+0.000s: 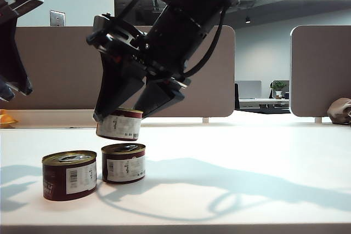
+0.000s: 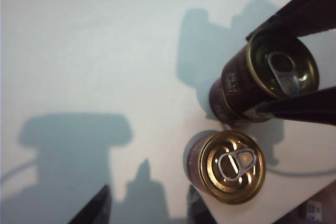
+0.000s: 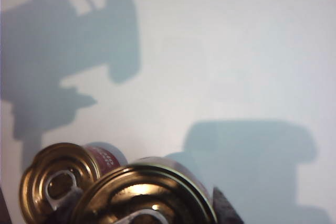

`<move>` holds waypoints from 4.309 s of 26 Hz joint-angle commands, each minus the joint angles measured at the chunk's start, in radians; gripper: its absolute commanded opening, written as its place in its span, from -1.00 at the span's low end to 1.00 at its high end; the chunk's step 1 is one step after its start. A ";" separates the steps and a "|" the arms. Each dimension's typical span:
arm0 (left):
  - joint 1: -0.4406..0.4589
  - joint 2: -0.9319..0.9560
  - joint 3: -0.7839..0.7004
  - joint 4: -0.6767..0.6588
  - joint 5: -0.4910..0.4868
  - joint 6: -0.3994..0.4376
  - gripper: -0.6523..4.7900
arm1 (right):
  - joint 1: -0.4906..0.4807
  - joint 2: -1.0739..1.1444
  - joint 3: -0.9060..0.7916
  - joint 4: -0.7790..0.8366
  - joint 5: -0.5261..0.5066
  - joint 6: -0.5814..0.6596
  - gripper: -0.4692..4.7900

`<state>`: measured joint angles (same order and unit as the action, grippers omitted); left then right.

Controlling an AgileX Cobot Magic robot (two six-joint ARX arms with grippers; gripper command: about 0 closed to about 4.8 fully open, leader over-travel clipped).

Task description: Pick up the cans one by one and stack them together.

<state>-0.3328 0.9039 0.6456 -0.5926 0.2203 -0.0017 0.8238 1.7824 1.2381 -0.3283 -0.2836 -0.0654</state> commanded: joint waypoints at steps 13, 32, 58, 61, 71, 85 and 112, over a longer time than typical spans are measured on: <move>-0.001 -0.003 0.003 0.014 0.004 -0.011 -0.09 | 0.004 -0.005 0.004 -0.065 0.041 -0.046 0.98; -0.005 0.179 -0.074 0.188 0.127 -0.059 0.38 | 0.001 -0.264 0.125 -0.304 0.229 -0.045 0.92; -0.255 0.359 -0.074 0.298 0.048 -0.114 0.51 | -0.051 -0.425 0.125 -0.401 0.309 -0.047 0.92; -0.256 0.359 -0.074 0.333 0.048 -0.148 0.51 | -0.052 -0.425 0.125 -0.404 0.309 -0.047 0.92; -0.256 0.361 -0.074 0.377 0.024 -0.167 0.51 | -0.061 -0.425 0.125 -0.433 0.308 -0.047 0.91; -0.260 0.397 -0.074 0.378 0.016 -0.168 0.37 | -0.061 -0.425 0.125 -0.438 0.308 -0.047 0.88; -0.259 0.400 -0.074 0.217 -0.061 -0.167 0.09 | -0.061 -0.425 0.125 -0.439 0.308 -0.047 0.80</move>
<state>-0.5926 1.2938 0.5861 -0.2604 0.2062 -0.1692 0.7612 1.3632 1.3598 -0.7765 0.0257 -0.1112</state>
